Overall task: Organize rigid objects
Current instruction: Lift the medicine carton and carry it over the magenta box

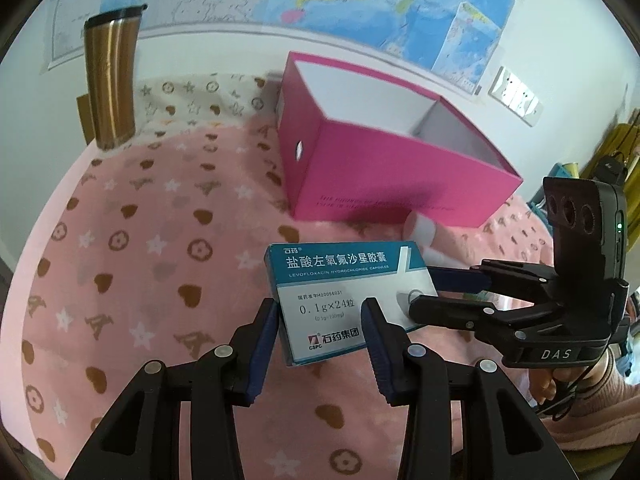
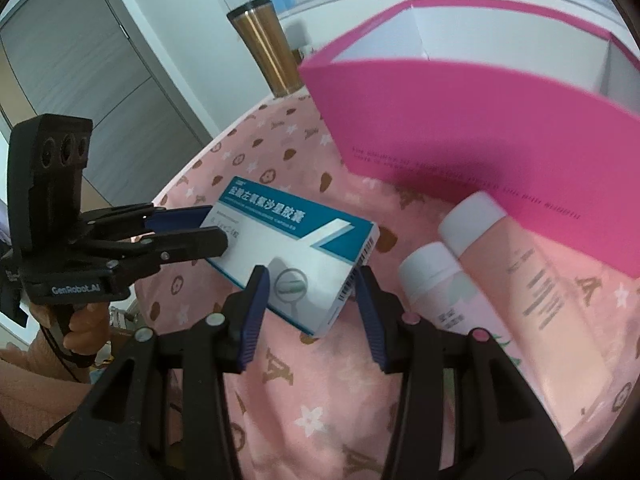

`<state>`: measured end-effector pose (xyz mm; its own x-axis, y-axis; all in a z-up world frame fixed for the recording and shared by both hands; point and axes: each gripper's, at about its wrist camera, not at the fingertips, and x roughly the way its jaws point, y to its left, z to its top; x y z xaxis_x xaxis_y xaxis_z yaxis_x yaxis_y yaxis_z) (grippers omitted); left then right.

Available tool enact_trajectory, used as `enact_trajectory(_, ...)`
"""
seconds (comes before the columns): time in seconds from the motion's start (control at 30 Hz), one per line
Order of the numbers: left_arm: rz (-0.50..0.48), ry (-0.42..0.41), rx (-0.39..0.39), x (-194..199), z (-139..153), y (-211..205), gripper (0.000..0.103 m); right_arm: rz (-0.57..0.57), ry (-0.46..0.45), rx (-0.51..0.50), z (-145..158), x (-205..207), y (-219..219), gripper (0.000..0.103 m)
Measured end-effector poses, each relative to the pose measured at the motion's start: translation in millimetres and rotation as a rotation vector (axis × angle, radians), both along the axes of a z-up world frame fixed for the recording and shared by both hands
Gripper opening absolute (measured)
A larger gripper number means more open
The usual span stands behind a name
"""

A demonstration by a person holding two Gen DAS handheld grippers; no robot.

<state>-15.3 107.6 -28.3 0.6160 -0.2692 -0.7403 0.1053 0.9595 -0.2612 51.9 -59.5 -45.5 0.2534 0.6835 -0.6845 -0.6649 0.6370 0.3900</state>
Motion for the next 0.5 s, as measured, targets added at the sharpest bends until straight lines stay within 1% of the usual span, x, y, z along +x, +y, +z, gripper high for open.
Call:
enact_trajectory(0.23, -0.018, -0.041, -0.028, 5, 14, -8, 0.042, -0.018, -0.042, 0.014, 20, 1, -16, 0.048)
enact_trajectory(0.5, -0.052, -0.088, -0.033, 13, 29, -25, 0.042, -0.063, -0.097, 0.019, 39, 1, -38, 0.048)
